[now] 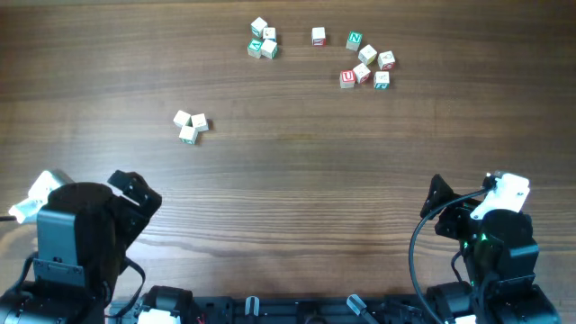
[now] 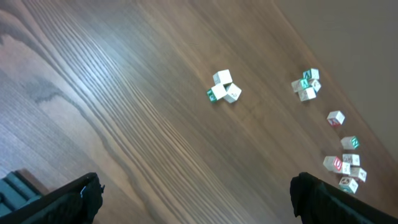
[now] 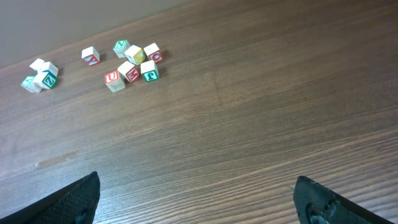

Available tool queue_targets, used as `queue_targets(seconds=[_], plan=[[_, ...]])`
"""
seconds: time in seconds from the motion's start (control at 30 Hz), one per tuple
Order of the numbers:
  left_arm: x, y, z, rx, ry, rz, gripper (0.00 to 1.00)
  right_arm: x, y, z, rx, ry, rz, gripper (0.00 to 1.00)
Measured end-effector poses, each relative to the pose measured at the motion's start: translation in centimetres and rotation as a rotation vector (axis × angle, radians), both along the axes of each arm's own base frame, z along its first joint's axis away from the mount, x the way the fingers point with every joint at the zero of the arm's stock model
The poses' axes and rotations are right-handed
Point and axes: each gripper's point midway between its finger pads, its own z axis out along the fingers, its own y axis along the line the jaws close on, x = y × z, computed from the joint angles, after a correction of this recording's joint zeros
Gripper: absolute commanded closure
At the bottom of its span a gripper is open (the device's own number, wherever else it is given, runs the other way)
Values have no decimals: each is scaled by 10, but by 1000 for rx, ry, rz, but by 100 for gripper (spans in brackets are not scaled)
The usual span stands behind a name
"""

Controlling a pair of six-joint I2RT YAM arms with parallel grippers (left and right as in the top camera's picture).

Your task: Form a circle

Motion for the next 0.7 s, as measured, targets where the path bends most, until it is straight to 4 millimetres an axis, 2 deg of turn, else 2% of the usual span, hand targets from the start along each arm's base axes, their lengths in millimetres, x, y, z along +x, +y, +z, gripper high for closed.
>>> queue_targets(seconds=[0.03, 0.17, 0.27, 0.4, 0.43, 0.5, 0.57, 0.7], plan=[[2, -1, 2, 5, -11, -12, 0, 0, 0, 0, 0, 0, 0, 0], [38, -22, 21, 53, -150, -154, 0, 0, 0, 0, 0, 0, 0, 0], [68, -33, 20, 114, -248, -237, 0, 0, 0, 0, 0, 0, 0, 0], [93, -47, 1, 201, -367, -360, 0, 0, 0, 0, 0, 0, 0, 0], [97, -49, -17, 214, -402, -388, 0, 0, 0, 0, 0, 0, 0, 0], [102, -48, -30, 247, -456, -412, 0, 0, 0, 0, 0, 0, 0, 0], [99, -43, -56, 281, -457, -422, 0, 0, 0, 0, 0, 0, 0, 0], [92, -30, -94, 330, -492, -404, 0, 0, 0, 0, 0, 0, 0, 0]])
